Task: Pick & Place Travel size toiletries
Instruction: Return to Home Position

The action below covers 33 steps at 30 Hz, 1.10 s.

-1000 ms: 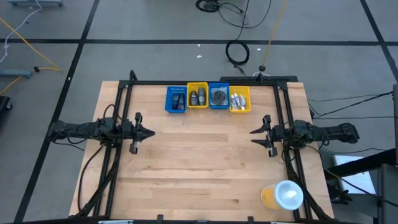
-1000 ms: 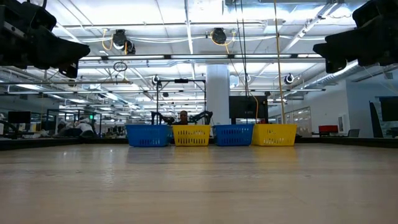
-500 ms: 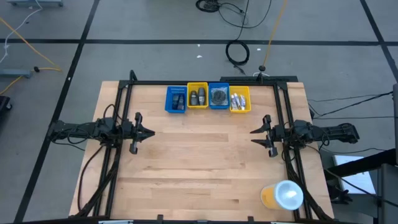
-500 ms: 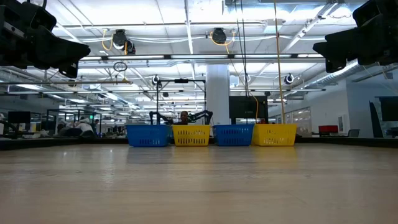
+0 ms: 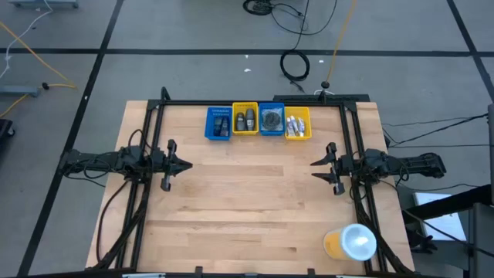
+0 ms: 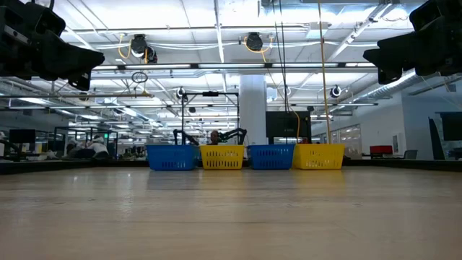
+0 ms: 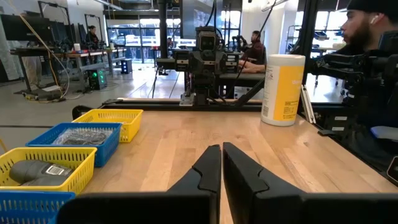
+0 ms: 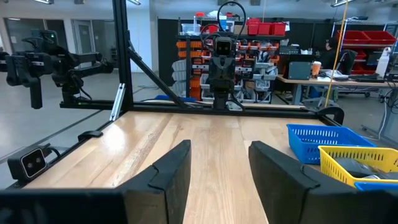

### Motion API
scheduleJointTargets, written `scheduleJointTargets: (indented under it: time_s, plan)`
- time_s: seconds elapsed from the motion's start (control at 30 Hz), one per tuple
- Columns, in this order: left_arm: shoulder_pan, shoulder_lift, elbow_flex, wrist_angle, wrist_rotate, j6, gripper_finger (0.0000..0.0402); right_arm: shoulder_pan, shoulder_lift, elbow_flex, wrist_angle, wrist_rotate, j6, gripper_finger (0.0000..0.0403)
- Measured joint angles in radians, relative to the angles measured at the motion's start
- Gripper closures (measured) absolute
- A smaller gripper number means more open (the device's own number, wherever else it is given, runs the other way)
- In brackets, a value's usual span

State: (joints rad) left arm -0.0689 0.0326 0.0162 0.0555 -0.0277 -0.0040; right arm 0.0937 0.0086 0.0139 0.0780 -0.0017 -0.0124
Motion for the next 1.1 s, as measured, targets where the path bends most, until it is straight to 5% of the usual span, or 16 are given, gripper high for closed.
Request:
scheduleJointTargets:
  time_s: [1.1]
  plan:
    - [0.000, 0.000, 0.000, 0.000, 0.000, 0.000, 0.0387, 0.000, 0.000, 0.000, 0.000, 0.000, 0.000, 0.0248]
